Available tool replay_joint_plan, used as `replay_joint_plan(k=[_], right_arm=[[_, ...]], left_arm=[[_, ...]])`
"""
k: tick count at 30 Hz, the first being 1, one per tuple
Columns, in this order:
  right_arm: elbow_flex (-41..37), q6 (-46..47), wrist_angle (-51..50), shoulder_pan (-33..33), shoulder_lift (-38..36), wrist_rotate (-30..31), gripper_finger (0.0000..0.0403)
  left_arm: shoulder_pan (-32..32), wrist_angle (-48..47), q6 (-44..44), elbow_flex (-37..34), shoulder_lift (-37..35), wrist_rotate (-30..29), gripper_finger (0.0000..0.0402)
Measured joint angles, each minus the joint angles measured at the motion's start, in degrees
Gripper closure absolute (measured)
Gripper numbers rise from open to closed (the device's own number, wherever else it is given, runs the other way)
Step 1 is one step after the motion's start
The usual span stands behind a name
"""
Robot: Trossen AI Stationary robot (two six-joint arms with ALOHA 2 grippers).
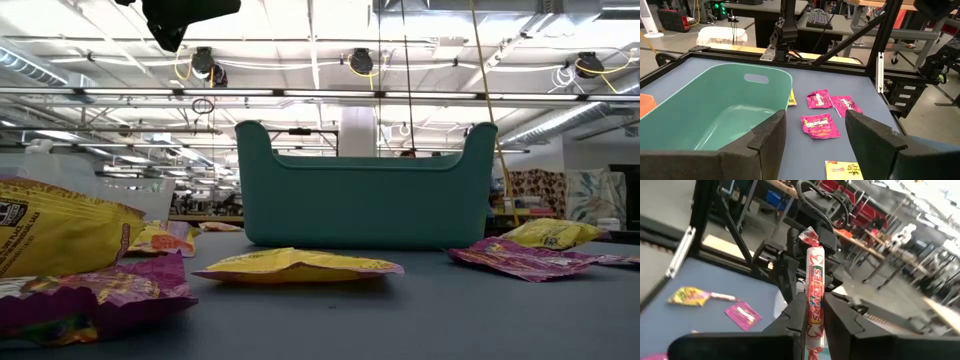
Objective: Sort candy
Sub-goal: Put the orange candy into the transparent bin
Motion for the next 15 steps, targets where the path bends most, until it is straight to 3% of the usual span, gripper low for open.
replay_joint_plan(k=[8, 15], right_arm=[[0.00, 17.25, -0.84, -0.66, 0.00, -0.04, 0.0362], [0.02, 20.72, -2.52, -1.84, 1.14, -0.04, 0.0362]], left_arm=[[-0.76, 0.02, 0.02, 0.00, 0.00, 0.00, 0.0191], [-1.01, 1.22, 0.56, 0.00, 0.00, 0.00, 0.0191]])
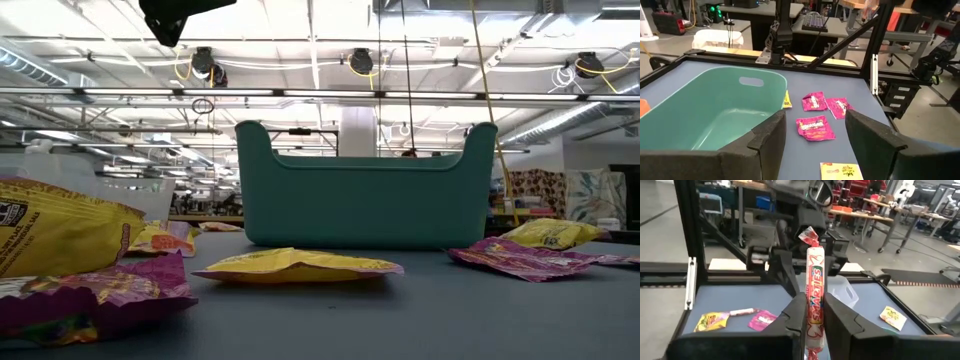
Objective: Sort candy
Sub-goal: Put the orange candy into the transparent bin
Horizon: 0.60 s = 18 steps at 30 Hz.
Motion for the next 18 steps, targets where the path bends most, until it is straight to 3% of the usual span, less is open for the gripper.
replay_joint_plan(k=[18], right_arm=[[0.00, 0.53, 0.21, -1.56, 3.02, 0.01, 0.0362]], left_arm=[[-1.29, 5.54, 5.90, 0.00, 0.00, 0.44, 0.0191]])
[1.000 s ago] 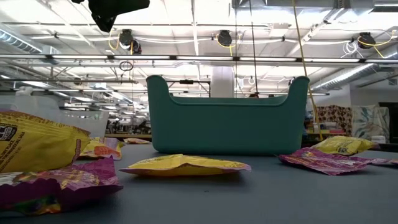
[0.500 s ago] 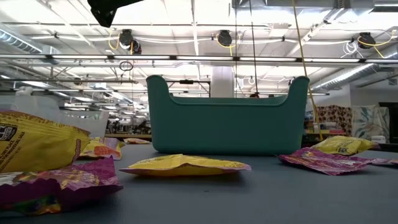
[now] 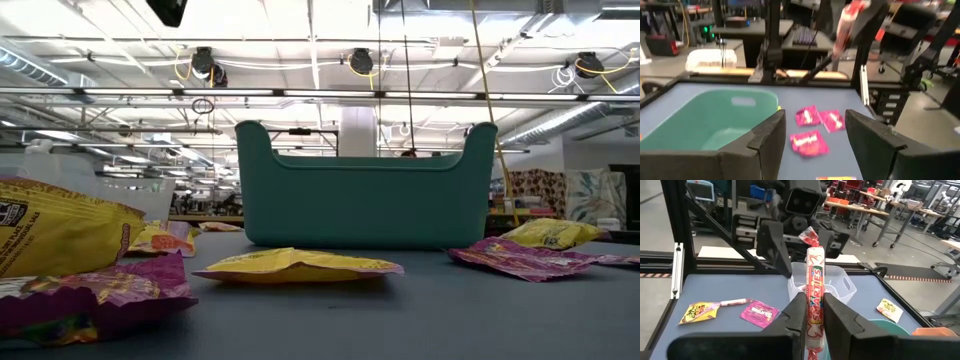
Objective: Sort candy
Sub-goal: Put the orange candy into the transparent bin
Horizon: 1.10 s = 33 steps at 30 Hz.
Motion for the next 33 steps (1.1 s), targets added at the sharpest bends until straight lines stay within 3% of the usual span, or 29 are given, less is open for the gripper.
replay_joint_plan(k=[4, 9, 13, 24, 33], right_arm=[[0.00, 0.00, 0.64, -0.65, 0.00, -0.01, 0.0362], [0.02, -1.98, 5.18, -1.46, 1.62, -0.18, 0.0362], [0.00, -6.46, 10.39, -2.48, 3.80, -4.28, 0.0362], [0.00, -6.19, 15.18, -5.79, 4.73, -12.08, 0.0362], [0.00, -5.22, 15.20, -7.05, 5.01, -13.31, 0.0362]], left_arm=[[-0.32, 5.43, 3.09, 0.02, 1.43, 1.12, 0.0191], [-0.59, 15.73, 7.94, 0.02, 5.38, 6.54, 0.0191], [-0.49, 22.16, 8.89, 0.02, 7.49, 7.11, 0.0191], [-0.13, 25.66, 10.09, 0.02, 8.19, 5.17, 0.0191], [-0.11, 33.15, 14.24, 0.02, 12.18, 5.24, 0.0192]])
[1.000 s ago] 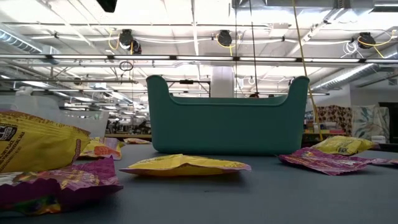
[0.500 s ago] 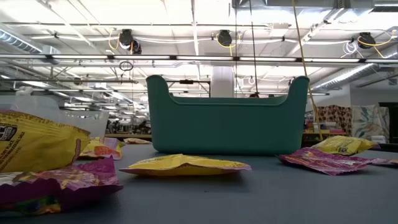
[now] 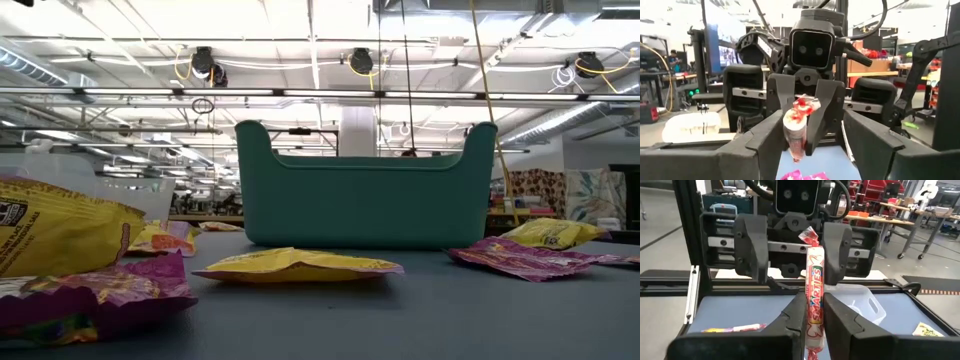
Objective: Sort candy
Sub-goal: Put the orange candy into the transparent bin
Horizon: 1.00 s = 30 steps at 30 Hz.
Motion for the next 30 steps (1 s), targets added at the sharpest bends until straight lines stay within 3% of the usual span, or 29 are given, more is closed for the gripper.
replay_joint_plan(k=[4, 21, 25, 30], right_arm=[[0.00, -0.11, -0.02, 0.02, -0.02, 0.00, 0.0362], [-0.02, -0.15, -0.32, 0.13, -0.02, -0.58, 0.0362], [-0.02, 0.59, -0.99, 0.44, 0.00, -0.32, 0.0355], [-0.02, 0.70, -1.63, 1.19, -0.02, 0.81, 0.0308]], left_arm=[[0.00, 1.50, 1.77, 0.00, 0.33, 1.02, 0.0209], [0.07, 0.09, 1.87, 0.01, 0.28, 1.28, 0.0345], [0.07, -0.25, 1.86, 0.00, 0.28, 1.29, 0.0355], [0.01, -0.38, 1.81, 0.02, 0.30, 1.65, 0.0340]])
